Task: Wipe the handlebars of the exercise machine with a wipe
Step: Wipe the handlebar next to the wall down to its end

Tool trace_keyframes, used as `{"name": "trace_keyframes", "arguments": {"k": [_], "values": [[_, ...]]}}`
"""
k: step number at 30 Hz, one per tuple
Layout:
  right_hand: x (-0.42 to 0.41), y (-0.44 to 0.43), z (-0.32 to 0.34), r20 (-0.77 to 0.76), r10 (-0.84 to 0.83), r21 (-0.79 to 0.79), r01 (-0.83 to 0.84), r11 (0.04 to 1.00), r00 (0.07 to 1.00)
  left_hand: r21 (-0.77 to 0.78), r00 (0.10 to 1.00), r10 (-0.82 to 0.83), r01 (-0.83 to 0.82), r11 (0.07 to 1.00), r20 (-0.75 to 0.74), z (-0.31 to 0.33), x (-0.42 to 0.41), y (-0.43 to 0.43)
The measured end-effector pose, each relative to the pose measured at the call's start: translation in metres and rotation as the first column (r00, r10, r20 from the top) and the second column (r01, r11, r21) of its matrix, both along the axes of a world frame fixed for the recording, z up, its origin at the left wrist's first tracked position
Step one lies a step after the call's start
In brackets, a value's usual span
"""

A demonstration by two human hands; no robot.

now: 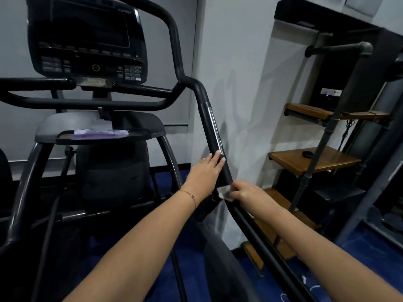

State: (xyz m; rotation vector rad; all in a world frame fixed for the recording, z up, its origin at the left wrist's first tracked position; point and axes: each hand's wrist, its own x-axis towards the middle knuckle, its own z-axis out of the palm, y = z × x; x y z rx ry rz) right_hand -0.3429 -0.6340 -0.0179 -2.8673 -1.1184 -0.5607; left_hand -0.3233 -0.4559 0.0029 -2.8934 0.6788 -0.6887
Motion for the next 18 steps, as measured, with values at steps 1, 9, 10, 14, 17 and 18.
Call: {"name": "trace_keyframes", "arguments": {"k": [1, 9, 10, 14, 17, 18], "values": [[0.006, 0.008, 0.005, 0.008, -0.006, 0.022, 0.005, 1.0, 1.0, 0.01, 1.0, -0.006, 0.006, 1.0, -0.002, 0.001, 0.0, 0.002], [-0.015, 0.003, 0.001, 0.039, 0.063, -0.076, -0.06, 0.995, 0.997, 0.09, 0.999, -0.042, 0.041, 0.995, 0.001, 0.01, -0.003, 0.012], [-0.011, 0.004, 0.007, 0.038, 0.078, -0.104, -0.073, 0.992, 0.996, 0.082, 0.999, -0.045, 0.045, 0.996, 0.001, 0.009, -0.001, 0.013], [0.02, 0.02, 0.027, 0.137, 0.012, -0.005, -0.012, 1.0, 0.99, 0.063, 0.998, -0.048, 0.051, 0.997, -0.038, 0.01, 0.0, 0.015], [0.027, 0.031, 0.03, 0.106, -0.027, 0.111, 0.015, 0.994, 0.994, 0.035, 0.996, -0.087, 0.088, 0.996, -0.035, 0.015, 0.0, 0.019], [0.026, 0.031, 0.029, 0.09, -0.048, 0.154, 0.034, 0.987, 0.995, -0.018, 0.992, -0.119, 0.119, 0.993, -0.033, 0.017, 0.001, 0.021]]}}
